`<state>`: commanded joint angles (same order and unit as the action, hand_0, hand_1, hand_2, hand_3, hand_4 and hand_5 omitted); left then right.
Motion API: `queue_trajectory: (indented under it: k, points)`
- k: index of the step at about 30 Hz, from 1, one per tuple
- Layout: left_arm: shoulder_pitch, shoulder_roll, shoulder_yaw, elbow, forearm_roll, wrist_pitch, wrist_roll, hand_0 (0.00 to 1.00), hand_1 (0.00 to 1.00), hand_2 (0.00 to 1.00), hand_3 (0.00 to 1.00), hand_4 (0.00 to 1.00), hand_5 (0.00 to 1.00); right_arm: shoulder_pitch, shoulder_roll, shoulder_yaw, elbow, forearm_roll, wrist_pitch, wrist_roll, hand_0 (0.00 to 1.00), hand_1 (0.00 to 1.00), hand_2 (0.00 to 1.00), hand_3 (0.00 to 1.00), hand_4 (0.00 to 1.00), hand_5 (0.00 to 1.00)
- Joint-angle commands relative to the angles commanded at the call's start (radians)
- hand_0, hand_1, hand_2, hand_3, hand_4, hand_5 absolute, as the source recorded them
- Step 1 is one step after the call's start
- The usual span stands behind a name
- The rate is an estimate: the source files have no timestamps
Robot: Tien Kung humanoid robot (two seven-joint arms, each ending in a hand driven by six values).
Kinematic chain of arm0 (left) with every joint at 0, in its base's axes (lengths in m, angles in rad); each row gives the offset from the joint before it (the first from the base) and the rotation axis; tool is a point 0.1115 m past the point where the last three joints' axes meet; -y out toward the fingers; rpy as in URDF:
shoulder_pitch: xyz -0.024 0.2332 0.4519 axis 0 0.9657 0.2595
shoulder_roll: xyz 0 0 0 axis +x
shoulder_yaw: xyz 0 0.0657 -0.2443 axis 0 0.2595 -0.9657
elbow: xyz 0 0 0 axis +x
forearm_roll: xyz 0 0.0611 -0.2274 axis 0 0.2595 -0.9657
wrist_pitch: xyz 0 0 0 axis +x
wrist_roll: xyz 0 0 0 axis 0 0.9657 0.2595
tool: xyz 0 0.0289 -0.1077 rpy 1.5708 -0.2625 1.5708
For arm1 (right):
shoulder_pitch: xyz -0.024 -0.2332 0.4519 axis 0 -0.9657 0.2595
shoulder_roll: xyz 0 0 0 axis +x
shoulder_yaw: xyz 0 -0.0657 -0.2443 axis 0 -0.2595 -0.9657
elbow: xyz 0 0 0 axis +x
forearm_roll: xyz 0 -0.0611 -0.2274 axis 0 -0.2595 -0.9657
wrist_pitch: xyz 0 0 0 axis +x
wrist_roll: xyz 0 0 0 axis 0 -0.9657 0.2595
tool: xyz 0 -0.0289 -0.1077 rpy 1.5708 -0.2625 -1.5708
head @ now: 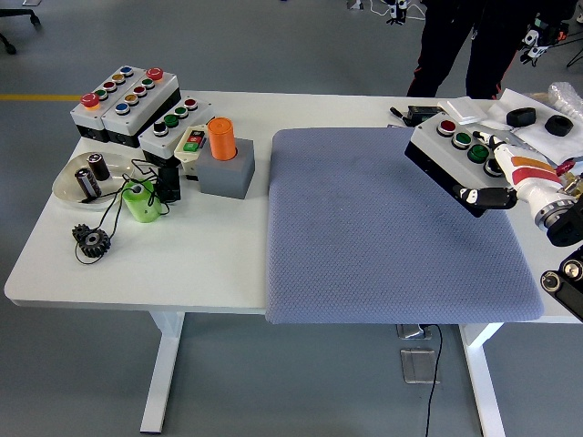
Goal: Pick up the button,place it on the desk,press the button,press the button
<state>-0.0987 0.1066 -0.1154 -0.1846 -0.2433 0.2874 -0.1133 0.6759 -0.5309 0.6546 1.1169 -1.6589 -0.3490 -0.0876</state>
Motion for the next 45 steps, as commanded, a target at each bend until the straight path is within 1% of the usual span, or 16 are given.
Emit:
queue_trajectory:
  k: [4, 5, 6, 9, 10, 11, 17, 21, 25, 29, 34, 35, 36, 41, 42, 45]
  points:
    - [-0.002, -0.001, 0.000, 0.000, -0.001, 0.000, 0.001, 0.680, 0.735, 0.743, 0.549, 0.415, 0.998, 0.014, -0.023, -0.031, 0.015, 0.028, 0.015, 0.092, 0.002, 0.109, 0.316, 0.534, 0.303, 0.002]
    - [-0.002, -0.002, -0.001, 0.000, 0.000, 0.000, 0.002, 0.680, 0.735, 0.743, 0.549, 0.415, 0.998, 0.021, -0.027, -0.050, 0.013, 0.024, -0.005, 0.118, 0.002, 0.109, 0.316, 0.534, 0.303, 0.002]
    - [-0.002, -0.002, -0.002, 0.000, 0.001, 0.001, 0.002, 0.680, 0.735, 0.743, 0.550, 0.413, 0.998, 0.024, -0.029, -0.061, 0.013, 0.020, -0.016, 0.134, 0.002, 0.055, 0.273, 0.532, 0.304, 0.002]
    - [-0.002, -0.003, -0.004, 0.000, 0.002, 0.001, 0.003, 0.680, 0.735, 0.743, 0.550, 0.413, 0.998, 0.034, -0.036, -0.087, 0.012, 0.013, -0.040, 0.173, 0.002, 0.055, 0.273, 0.532, 0.304, 0.002]
    - [-0.002, -0.003, -0.004, 0.000, 0.002, 0.001, 0.003, 0.680, 0.735, 0.743, 0.550, 0.413, 0.998, 0.041, -0.041, -0.112, 0.013, 0.010, -0.051, 0.205, 0.002, 0.055, 0.273, 0.532, 0.304, 0.002]
    - [-0.001, -0.004, -0.003, 0.001, 0.000, 0.001, 0.003, 0.680, 0.736, 0.743, 0.550, 0.411, 0.998, 0.051, -0.048, -0.135, 0.014, 0.000, -0.062, 0.230, 0.002, 0.015, 0.218, 0.529, 0.299, 0.002]
    - [0.000, -0.006, -0.003, 0.000, -0.001, 0.001, 0.002, 0.680, 0.736, 0.743, 0.550, 0.411, 0.998, 0.100, -0.071, -0.271, 0.018, -0.038, -0.116, 0.356, 0.002, 0.015, 0.218, 0.529, 0.299, 0.002]
    - [-0.001, -0.008, -0.007, 0.000, 0.005, 0.001, 0.005, 0.679, 0.735, 0.743, 0.551, 0.410, 0.998, 0.133, -0.083, -0.344, 0.022, -0.061, -0.152, 0.407, 0.002, 0.015, 0.219, 0.538, 0.312, 0.002]
    - [0.000, -0.008, -0.008, 0.000, 0.004, 0.002, 0.005, 0.679, 0.735, 0.743, 0.551, 0.410, 0.998, 0.170, -0.090, -0.420, 0.009, -0.064, -0.153, 0.454, 0.002, 0.019, 0.225, 0.544, 0.312, 0.002]
    - [0.000, -0.008, -0.008, 0.000, 0.003, 0.002, 0.005, 0.679, 0.735, 0.743, 0.551, 0.410, 0.998, 0.193, -0.079, -0.469, -0.025, -0.040, -0.154, 0.490, 0.002, 0.019, 0.225, 0.544, 0.312, 0.002]
    - [0.002, -0.010, -0.015, 0.000, 0.011, 0.002, 0.006, 0.679, 0.735, 0.743, 0.554, 0.409, 0.998, 0.215, -0.044, -0.520, -0.090, 0.004, -0.188, 0.524, 0.002, 0.026, 0.232, 0.549, 0.325, 0.002]
    - [0.003, -0.010, -0.015, 0.000, 0.012, 0.002, 0.007, 0.679, 0.735, 0.743, 0.554, 0.409, 0.998, 0.217, -0.042, -0.524, -0.094, 0.007, -0.189, 0.527, 0.002, 0.026, 0.232, 0.549, 0.325, 0.002]
    - [0.003, -0.010, -0.017, -0.001, 0.014, 0.002, 0.008, 0.679, 0.735, 0.743, 0.554, 0.409, 0.998, 0.224, -0.034, -0.541, -0.107, 0.017, -0.186, 0.539, 0.052, 0.098, 0.262, 0.558, 0.334, 0.002]
    - [0.004, -0.011, -0.020, -0.001, 0.019, 0.002, 0.009, 0.679, 0.735, 0.743, 0.554, 0.409, 0.998, 0.241, -0.017, -0.582, -0.142, 0.030, -0.178, 0.576, 0.052, 0.098, 0.262, 0.558, 0.334, 0.002]
    - [0.004, -0.011, -0.021, 0.000, 0.020, 0.003, 0.010, 0.680, 0.735, 0.743, 0.554, 0.408, 0.998, 0.244, -0.015, -0.590, -0.148, 0.034, -0.177, 0.584, 0.043, 0.111, 0.335, 0.570, 0.334, 0.002]
    - [0.005, -0.011, -0.020, 0.000, 0.017, 0.003, 0.009, 0.680, 0.735, 0.743, 0.554, 0.408, 0.998, 0.253, -0.009, -0.611, -0.167, 0.038, -0.170, 0.598, 0.043, 0.111, 0.335, 0.570, 0.334, 0.002]
